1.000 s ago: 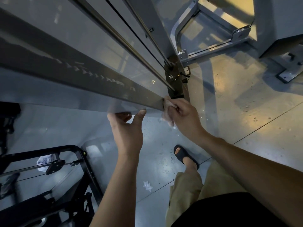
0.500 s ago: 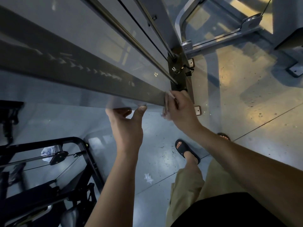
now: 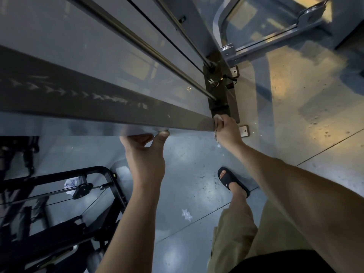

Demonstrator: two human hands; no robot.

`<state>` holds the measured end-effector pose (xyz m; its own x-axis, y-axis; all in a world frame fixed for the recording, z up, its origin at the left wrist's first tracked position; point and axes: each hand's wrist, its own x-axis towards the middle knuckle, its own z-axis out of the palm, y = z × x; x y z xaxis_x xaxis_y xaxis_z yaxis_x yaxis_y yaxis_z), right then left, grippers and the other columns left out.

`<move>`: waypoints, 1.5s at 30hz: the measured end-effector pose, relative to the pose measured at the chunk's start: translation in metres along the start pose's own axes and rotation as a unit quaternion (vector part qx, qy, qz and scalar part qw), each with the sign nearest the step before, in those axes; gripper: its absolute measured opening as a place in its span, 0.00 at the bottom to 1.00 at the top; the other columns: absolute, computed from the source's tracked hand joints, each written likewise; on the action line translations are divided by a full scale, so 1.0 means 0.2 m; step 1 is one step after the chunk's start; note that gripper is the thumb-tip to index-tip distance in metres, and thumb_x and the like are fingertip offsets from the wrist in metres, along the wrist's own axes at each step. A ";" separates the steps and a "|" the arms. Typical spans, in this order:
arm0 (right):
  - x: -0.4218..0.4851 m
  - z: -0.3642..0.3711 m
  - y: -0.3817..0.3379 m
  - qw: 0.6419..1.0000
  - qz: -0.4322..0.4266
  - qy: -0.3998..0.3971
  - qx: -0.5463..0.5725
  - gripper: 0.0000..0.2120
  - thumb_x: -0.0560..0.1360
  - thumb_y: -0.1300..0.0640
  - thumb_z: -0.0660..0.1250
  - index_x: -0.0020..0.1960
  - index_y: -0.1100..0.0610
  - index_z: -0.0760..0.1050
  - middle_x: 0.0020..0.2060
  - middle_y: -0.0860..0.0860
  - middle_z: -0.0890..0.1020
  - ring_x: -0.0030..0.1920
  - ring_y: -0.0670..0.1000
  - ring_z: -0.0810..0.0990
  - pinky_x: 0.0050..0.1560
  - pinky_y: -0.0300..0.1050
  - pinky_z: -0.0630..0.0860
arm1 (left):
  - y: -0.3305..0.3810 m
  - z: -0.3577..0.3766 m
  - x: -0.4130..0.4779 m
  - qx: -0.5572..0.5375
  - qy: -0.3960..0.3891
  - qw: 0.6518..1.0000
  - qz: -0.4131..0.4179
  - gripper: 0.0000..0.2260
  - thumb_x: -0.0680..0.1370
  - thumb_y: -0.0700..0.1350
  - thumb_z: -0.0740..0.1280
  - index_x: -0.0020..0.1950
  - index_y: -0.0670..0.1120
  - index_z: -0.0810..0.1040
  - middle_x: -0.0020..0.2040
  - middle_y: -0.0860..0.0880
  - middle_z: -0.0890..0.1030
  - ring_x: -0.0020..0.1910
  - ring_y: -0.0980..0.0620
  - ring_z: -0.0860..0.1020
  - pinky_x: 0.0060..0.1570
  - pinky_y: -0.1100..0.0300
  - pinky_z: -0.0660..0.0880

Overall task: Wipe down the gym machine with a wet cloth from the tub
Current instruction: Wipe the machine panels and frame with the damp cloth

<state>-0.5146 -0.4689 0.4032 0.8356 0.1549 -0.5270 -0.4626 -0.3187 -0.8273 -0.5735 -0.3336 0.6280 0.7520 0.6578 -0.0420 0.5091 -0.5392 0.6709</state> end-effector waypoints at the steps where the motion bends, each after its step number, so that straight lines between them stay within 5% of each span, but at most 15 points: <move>1: -0.02 0.00 -0.02 1.000 -0.009 0.012 0.013 0.12 0.84 0.49 0.61 0.56 0.57 0.76 0.51 0.60 0.80 0.42 0.53 0.83 0.32 0.35 0.76 | 0.01 0.00 0.00 -0.005 0.000 1.000 -0.003 0.23 0.73 0.46 0.78 0.56 0.60 0.67 0.53 0.48 0.82 0.54 0.52 0.82 0.55 0.59 0.76; 5: -0.19 -0.03 -0.22 0.995 -0.045 0.017 0.088 0.09 0.85 0.51 0.60 0.52 0.55 0.73 0.47 0.57 0.78 0.40 0.52 0.82 0.32 0.34 0.73 | 0.05 0.00 0.00 -0.002 -0.011 1.000 -0.017 0.22 0.73 0.47 0.78 0.57 0.55 0.68 0.52 0.47 0.82 0.51 0.53 0.81 0.49 0.65 0.74; 9: -0.36 -0.10 -0.45 0.986 -0.123 0.000 0.113 0.08 0.84 0.49 0.60 0.51 0.52 0.72 0.43 0.55 0.79 0.42 0.57 0.82 0.42 0.58 0.81 | 0.09 -0.08 0.00 0.037 -0.056 0.997 -0.025 0.24 0.71 0.58 0.78 0.58 0.49 0.73 0.52 0.51 0.81 0.50 0.56 0.80 0.42 0.65 0.71; 11: -0.45 -0.16 -0.57 0.979 -0.152 -0.028 0.132 0.08 0.84 0.45 0.60 0.51 0.48 0.71 0.42 0.55 0.81 0.42 0.57 0.84 0.43 0.62 0.82 | 0.14 -0.12 -0.04 0.040 -0.064 0.996 -0.036 0.25 0.72 0.58 0.77 0.60 0.47 0.72 0.55 0.51 0.79 0.51 0.58 0.78 0.40 0.66 0.70; 16: -0.61 -0.27 -0.89 0.962 -0.250 -0.017 0.112 0.06 0.84 0.52 0.63 0.50 0.52 0.72 0.39 0.49 0.79 0.39 0.44 0.80 0.39 0.43 0.75 | 0.28 -0.26 -0.16 -0.018 -0.010 0.999 0.027 0.31 0.72 0.52 0.80 0.69 0.49 0.67 0.63 0.51 0.72 0.54 0.58 0.76 0.43 0.70 0.73; 21: -0.65 -0.30 -0.94 0.952 -0.301 -0.009 0.055 0.05 0.85 0.59 0.61 0.50 0.56 0.71 0.40 0.48 0.74 0.41 0.38 0.75 0.40 0.34 0.69 | 0.39 -0.39 -0.17 -0.048 0.039 0.995 0.078 0.33 0.72 0.51 0.79 0.72 0.49 0.66 0.64 0.53 0.71 0.59 0.55 0.74 0.52 0.58 0.78; 25: -0.69 -0.28 -0.86 0.979 -0.202 -0.011 0.042 0.09 0.84 0.63 0.61 0.45 0.61 0.68 0.35 0.51 0.72 0.33 0.38 0.73 0.39 0.41 0.68 | 0.43 -0.43 -0.17 -0.060 0.034 0.995 0.072 0.28 0.74 0.52 0.78 0.68 0.49 0.69 0.62 0.53 0.74 0.58 0.54 0.75 0.48 0.68 0.73; 29: -0.76 -0.30 -1.04 0.958 -0.284 0.007 0.045 0.07 0.85 0.56 0.61 0.48 0.57 0.70 0.40 0.49 0.76 0.40 0.43 0.76 0.40 0.36 0.70 | 0.44 -0.45 -0.15 -0.064 0.038 0.996 0.058 0.24 0.74 0.53 0.77 0.64 0.49 0.71 0.60 0.52 0.77 0.55 0.56 0.76 0.45 0.71 0.71; 32: -0.72 -0.32 -1.03 0.957 -0.288 -0.004 0.018 0.08 0.86 0.56 0.59 0.48 0.56 0.68 0.40 0.51 0.75 0.39 0.43 0.74 0.39 0.43 0.68 | 0.45 -0.45 -0.15 -0.069 0.035 0.996 0.045 0.23 0.74 0.55 0.77 0.62 0.50 0.70 0.60 0.52 0.77 0.56 0.55 0.77 0.44 0.71 0.69; 38: -0.78 -0.36 -1.16 0.966 -0.251 -0.040 0.035 0.13 0.87 0.59 0.55 0.43 0.52 0.63 0.33 0.47 0.75 0.28 0.34 0.76 0.28 0.27 0.67 | 0.49 -0.48 -0.17 -0.079 0.035 0.995 0.057 0.24 0.74 0.56 0.77 0.62 0.53 0.68 0.61 0.54 0.76 0.56 0.58 0.77 0.44 0.71 0.70; 41: -0.76 -0.35 -1.27 0.952 -0.306 0.001 0.019 0.12 0.86 0.52 0.56 0.44 0.45 0.63 0.35 0.43 0.76 0.34 0.34 0.78 0.32 0.29 0.70 | 0.49 -0.49 -0.14 -0.072 0.035 0.996 0.044 0.24 0.72 0.56 0.78 0.61 0.51 0.70 0.58 0.54 0.78 0.53 0.62 0.77 0.42 0.72 0.70; 45: -0.74 -0.36 -1.19 0.957 -0.286 -0.041 0.018 0.11 0.87 0.48 0.54 0.46 0.46 0.66 0.38 0.44 0.80 0.37 0.37 0.80 0.38 0.41 0.74 | 0.49 -0.51 -0.13 -0.068 0.026 0.996 0.045 0.24 0.71 0.56 0.79 0.58 0.51 0.70 0.55 0.55 0.79 0.51 0.63 0.78 0.43 0.68 0.71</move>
<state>-0.5080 -0.4833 0.6917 0.9296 0.3686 0.0028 0.0535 -0.1274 -0.9904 -0.5853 -0.3499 0.7696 0.7673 0.6387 0.0583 0.3768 -0.5225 0.7649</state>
